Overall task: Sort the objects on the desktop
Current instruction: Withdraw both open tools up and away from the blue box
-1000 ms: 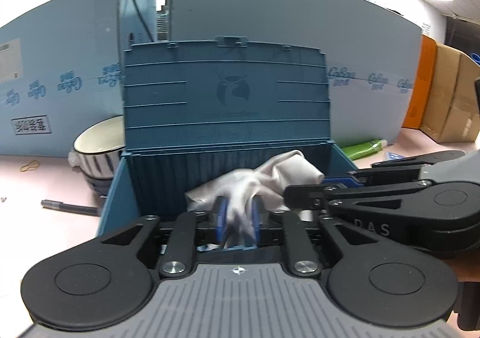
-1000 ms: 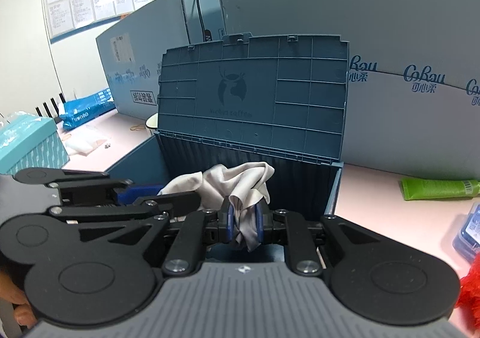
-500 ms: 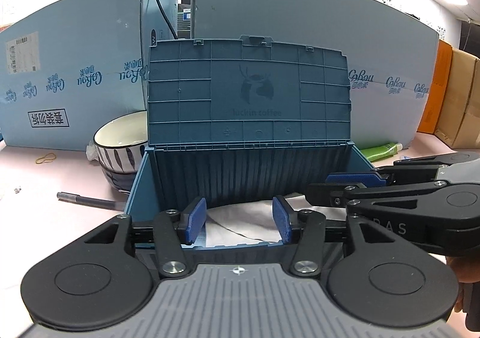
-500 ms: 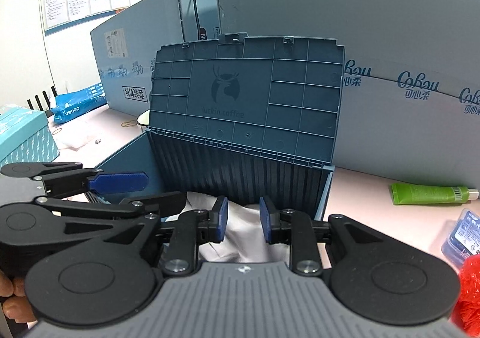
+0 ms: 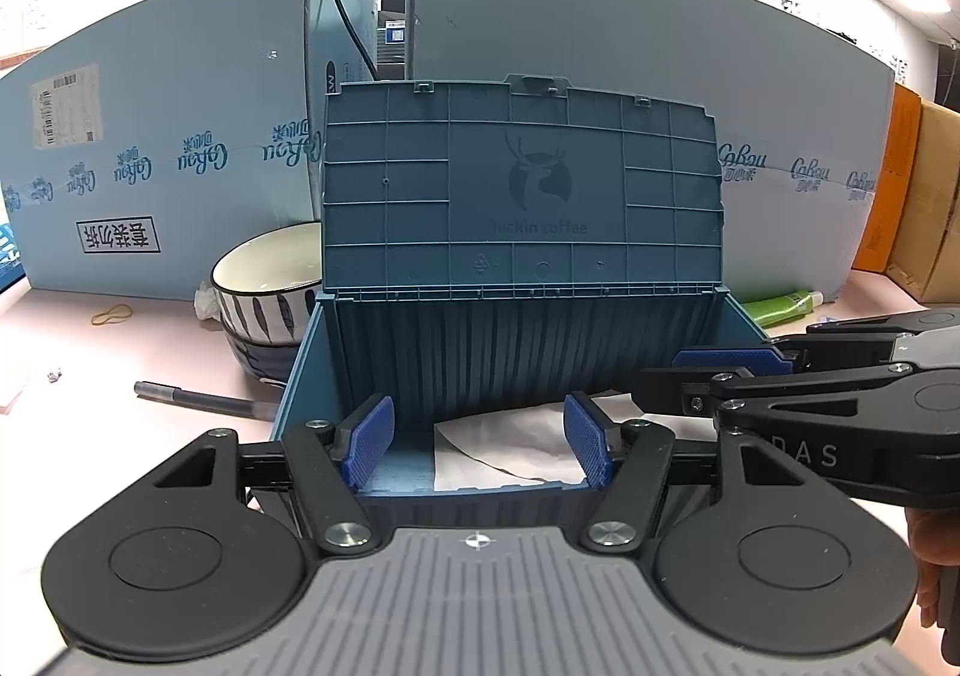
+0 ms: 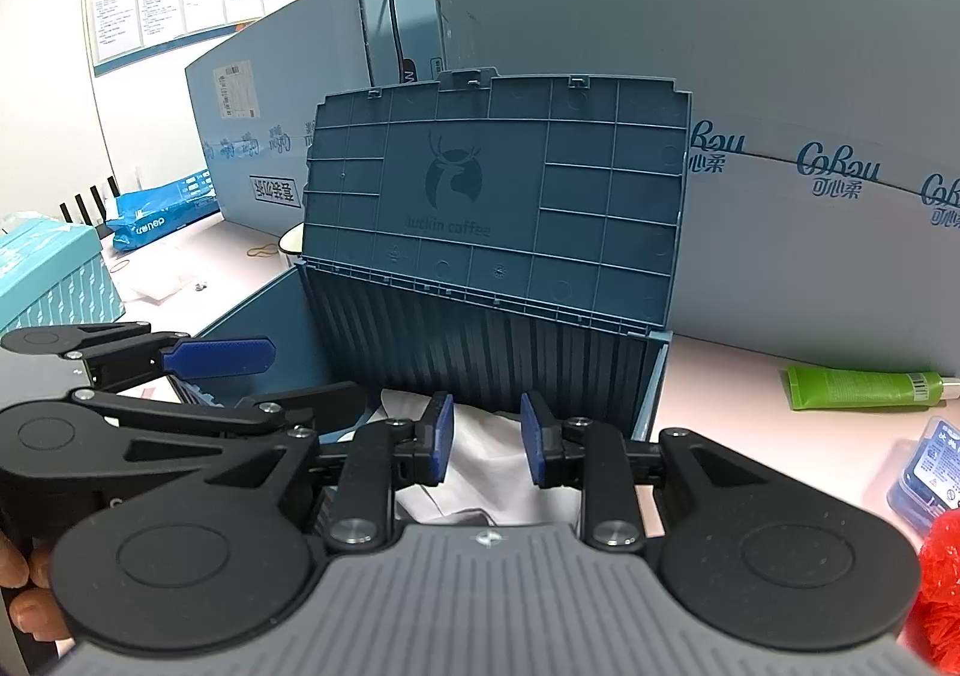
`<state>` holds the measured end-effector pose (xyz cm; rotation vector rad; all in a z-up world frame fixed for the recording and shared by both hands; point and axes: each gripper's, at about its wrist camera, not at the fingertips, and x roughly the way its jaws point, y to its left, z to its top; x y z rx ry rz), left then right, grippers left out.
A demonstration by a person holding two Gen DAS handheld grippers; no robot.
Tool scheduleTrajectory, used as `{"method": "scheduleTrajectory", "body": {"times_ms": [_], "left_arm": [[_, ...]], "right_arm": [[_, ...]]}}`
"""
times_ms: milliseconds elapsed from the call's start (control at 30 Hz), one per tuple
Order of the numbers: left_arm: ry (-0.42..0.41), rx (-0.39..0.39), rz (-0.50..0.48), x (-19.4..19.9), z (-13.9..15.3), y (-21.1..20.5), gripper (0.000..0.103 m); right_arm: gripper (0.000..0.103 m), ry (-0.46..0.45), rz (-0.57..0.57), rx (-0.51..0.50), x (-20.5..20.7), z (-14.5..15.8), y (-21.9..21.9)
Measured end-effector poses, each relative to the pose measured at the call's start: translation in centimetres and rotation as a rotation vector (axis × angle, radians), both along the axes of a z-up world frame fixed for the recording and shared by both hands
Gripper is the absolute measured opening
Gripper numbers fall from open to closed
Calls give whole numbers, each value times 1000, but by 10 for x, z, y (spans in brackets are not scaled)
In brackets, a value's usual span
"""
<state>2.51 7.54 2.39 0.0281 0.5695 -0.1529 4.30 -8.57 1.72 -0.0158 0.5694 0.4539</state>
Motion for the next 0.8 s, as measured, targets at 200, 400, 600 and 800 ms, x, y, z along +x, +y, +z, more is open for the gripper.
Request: {"method": "scheduleTrajectory", "body": {"times_ms": [200,400,600,800], "left_arm": [[-15,-30,13,-5,4,1,59],[-46,-50,32,-14,11,1,66],[-80,-56,39,-26,20,0,69],[-121,-73,61,-41,27,0,86]], "right_arm": [[31,5,-17,60,-2,2,-6],[47,-11,-57,94,-8,7,-15],[55,-34,-81,131,-18,11,-21],[69,-80,-117,164,-31,16,-30]]}}
